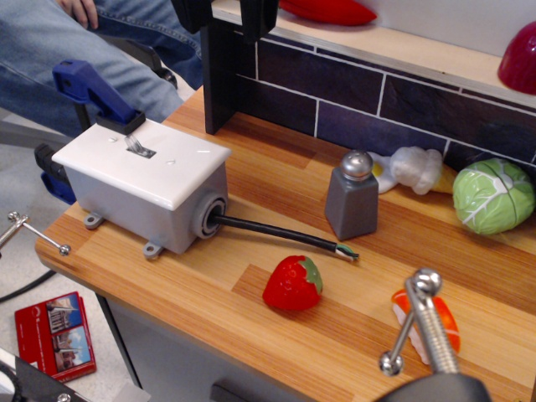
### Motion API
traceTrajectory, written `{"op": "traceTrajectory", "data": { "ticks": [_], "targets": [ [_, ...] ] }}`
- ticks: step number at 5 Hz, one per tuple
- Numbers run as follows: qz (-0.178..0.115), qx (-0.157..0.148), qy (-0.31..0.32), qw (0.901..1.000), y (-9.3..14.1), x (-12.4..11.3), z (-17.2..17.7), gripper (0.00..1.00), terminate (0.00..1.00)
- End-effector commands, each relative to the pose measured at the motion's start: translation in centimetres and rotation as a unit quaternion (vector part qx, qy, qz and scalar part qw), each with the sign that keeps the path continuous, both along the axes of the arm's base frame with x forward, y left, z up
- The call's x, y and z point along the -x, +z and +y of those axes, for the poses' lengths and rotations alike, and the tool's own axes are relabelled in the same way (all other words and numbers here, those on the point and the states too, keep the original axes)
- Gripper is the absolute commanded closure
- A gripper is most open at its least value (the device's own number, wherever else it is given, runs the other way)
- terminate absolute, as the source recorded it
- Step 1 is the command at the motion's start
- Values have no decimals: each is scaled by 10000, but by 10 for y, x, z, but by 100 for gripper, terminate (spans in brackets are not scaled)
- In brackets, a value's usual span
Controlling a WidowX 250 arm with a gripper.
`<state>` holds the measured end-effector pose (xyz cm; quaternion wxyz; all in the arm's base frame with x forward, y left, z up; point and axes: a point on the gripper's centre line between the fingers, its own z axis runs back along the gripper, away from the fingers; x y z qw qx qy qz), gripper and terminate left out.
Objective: Move light switch to the right
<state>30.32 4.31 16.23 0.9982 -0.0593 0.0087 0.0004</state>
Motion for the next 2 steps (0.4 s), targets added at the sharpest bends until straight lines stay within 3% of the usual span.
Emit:
{"op": "traceTrajectory", "data": {
  "ticks": [1,2],
  "targets": [
    [0,0,0,10000,0,0,0,0,0],
    [-103,-79,-151,9998,-3,14,15,0,0]
  ]
}}
